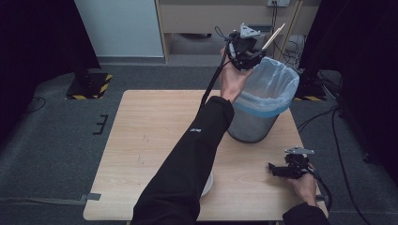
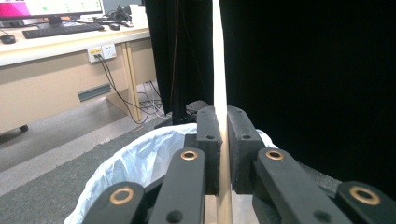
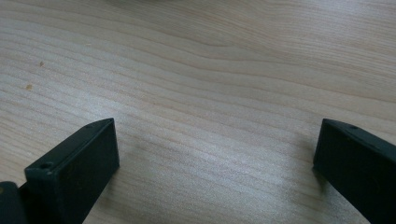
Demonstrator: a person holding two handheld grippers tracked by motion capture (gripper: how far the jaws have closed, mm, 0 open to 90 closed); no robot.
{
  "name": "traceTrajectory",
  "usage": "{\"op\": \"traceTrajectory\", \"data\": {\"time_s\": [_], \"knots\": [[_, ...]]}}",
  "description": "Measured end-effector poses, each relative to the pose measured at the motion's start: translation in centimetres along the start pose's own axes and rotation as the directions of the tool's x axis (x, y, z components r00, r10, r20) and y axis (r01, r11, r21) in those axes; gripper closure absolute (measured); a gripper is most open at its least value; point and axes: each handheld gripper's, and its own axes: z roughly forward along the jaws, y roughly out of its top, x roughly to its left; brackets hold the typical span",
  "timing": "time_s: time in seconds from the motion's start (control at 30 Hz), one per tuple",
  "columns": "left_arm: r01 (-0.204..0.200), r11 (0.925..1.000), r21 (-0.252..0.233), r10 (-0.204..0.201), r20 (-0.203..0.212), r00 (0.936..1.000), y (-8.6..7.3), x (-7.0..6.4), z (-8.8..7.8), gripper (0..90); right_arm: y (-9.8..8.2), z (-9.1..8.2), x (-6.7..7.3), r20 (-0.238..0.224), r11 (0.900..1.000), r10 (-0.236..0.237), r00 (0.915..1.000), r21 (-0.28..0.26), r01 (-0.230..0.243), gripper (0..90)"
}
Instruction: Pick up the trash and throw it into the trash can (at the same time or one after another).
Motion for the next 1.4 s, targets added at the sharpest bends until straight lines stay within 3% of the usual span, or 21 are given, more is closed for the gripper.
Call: {"op": "traceTrajectory", "data": {"time_s": [0.13, 0.23, 0.43, 0.6, 0.73, 0.93, 1.0, 1.07, 1.1, 1.23, 1.4], "knots": [[0.001, 0.9999, -0.016, -0.001, -0.018, 0.9998, 0.3, 0.4, 0.7, 84.5, 0.0, 0.0, 0.0, -0.001, 1.0, 0.0, 1.0, 0.001, 0.0, 0.3], [0.04, 0.9989, -0.023, -0.04, -0.007, 0.9992, 0.3, 1.2, 1.5, 84.5, 0.0, 0.0, 0.0, -0.001, 1.0, -0.002, 1.0, 0.0, 0.002, 0.3], [0.069, 0.9975, -0.009, -0.069, -0.009, 0.9975, -0.6, 2.1, 3.2, 84.5, 0.0, 0.0, 0.0, -0.001, 1.0, -0.002, 1.0, 0.001, 0.002, 0.2], [0.063, 0.998, -0.006, -0.062, 0.029, 0.9976, -1.2, 1.8, 4.3, 84.5, 0.0, 0.0, 0.0, 0.0, 1.0, -0.001, 1.0, -0.001, 0.001, 0.2], [0.04, 0.9991, 0.016, -0.04, 0.03, 0.9987, -1.4, 1.3, 4.9, 84.4, 0.0, 0.0, 0.0, 0.001, 1.0, 0.0, 1.0, -0.001, 0.0, 0.3], [0.051, 0.998, 0.036, -0.053, 0.042, 0.9977, -1.7, 1.1, 5.5, 84.1, 0.0, 0.0, 0.1, 0.001, 1.0, 0.001, 1.0, 0.0, -0.001, 0.3], [0.059, 0.9975, 0.039, -0.061, 0.049, 0.997, -1.7, 1.2, 5.7, 78.2, 0.0, 0.0, 0.1, 0.0, 1.0, 0.001, 1.0, 0.0, -0.001, 0.2], [0.065, 0.9971, 0.04, -0.067, 0.036, 0.9971, -1.8, 1.3, 5.8, 58.1, 0.0, 0.0, 0.1, 0.0, 1.0, 0.001, 1.0, -0.001, -0.001, 0.2], [0.058, 0.9975, 0.042, -0.059, 0.028, 0.9979, -1.8, 1.3, 5.7, 54.9, 0.0, 0.0, 0.1, 0.0, 1.0, 0.001, 1.0, -0.002, -0.001, 0.3], [0.062, 0.9978, 0.023, -0.062, 0.019, 0.9979, -1.7, 1.6, 4.7, 44.0, 0.0, 0.1, 0.1, -0.001, 1.0, -0.003, 1.0, -0.005, 0.003, 0.2], [0.044, 0.999, -0.007, -0.044, 0.012, 0.999, -0.8, 2.0, 2.1, 39.8, 0.0, 0.1, 0.1, -0.001, 1.0, 0.001, 1.0, -0.006, -0.001, 0.2]]}}
